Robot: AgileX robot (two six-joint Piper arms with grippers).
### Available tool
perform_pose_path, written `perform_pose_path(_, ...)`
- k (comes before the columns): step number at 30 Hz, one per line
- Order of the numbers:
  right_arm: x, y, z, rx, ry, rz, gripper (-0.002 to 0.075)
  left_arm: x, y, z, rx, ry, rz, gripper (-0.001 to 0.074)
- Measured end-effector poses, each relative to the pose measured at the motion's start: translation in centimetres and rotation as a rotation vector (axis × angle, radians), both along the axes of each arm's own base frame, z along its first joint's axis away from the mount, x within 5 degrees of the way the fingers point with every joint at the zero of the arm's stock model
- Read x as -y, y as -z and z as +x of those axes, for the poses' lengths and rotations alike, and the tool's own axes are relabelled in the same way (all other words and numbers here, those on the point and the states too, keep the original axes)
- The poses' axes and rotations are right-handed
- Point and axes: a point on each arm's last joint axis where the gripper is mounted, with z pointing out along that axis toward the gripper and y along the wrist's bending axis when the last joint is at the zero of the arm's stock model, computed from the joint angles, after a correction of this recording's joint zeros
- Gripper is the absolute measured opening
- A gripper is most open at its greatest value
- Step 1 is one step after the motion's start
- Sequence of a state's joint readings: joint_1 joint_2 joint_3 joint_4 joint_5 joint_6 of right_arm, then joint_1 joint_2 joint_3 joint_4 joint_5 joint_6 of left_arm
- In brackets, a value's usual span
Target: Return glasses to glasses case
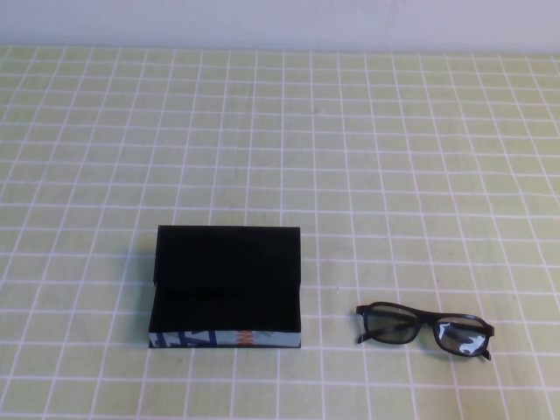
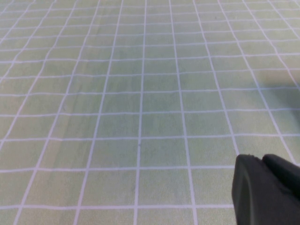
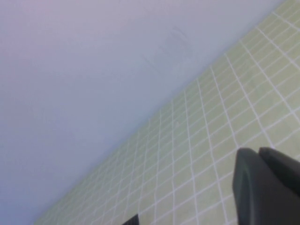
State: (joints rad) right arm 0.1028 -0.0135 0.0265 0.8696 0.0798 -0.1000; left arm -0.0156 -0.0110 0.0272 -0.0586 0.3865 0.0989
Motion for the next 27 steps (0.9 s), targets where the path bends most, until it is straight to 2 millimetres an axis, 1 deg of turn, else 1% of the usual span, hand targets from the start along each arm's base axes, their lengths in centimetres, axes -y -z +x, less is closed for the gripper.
perform_pose_path(4,-0.8,0.5,-0.2,-0.063,-0.091,0.04,-0.0011,0.0,0.0,0.0,0.0,0.0,0.0,-0.0004)
perform_pose_path(6,-1.4,0.1,-0.4,-0.089,-0.154,0.043,-0.0011,0.0,0.0,0.0,0.0,0.0,0.0,-0.0004)
perform_pose_path(9,-2.1,-1.8,-0.4,-0.138,-0.238,0.015,-0.0011,0.0,0.0,0.0,0.0,0.0,0.0,-0.0004)
perform_pose_path(12,-2.7,-3.9,0.4,-0.229,-0.309,-0.076,-0.0011,0.0,0.0,0.0,0.0,0.0,0.0,-0.0004)
perform_pose_path(15,-3.2,-5.6,2.2,-0.376,-0.382,-0.22,-0.0011,0.0,0.0,0.0,0.0,0.0,0.0,-0.0004)
perform_pose_path(18,-3.4,-6.7,4.4,-0.538,-0.454,-0.366,-0.0011,0.0,0.0,0.0,0.0,0.0,0.0,-0.0004)
perform_pose_path(21,-3.6,-7.2,6.8,-0.666,-0.529,-0.47,-0.0011,0.0,0.0,0.0,0.0,0.0,0.0,-0.0004)
perform_pose_path(22,-3.7,-7.1,7.6,-0.705,-0.553,-0.489,-0.0011,0.0,0.0,0.0,0.0,0.0,0.0,-0.0004)
perform_pose_path(27,-4.2,-7.0,11.7,-0.8,-0.645,-0.561,-0.0011,0.0,0.0,0.0,0.0,0.0,0.0,-0.0004)
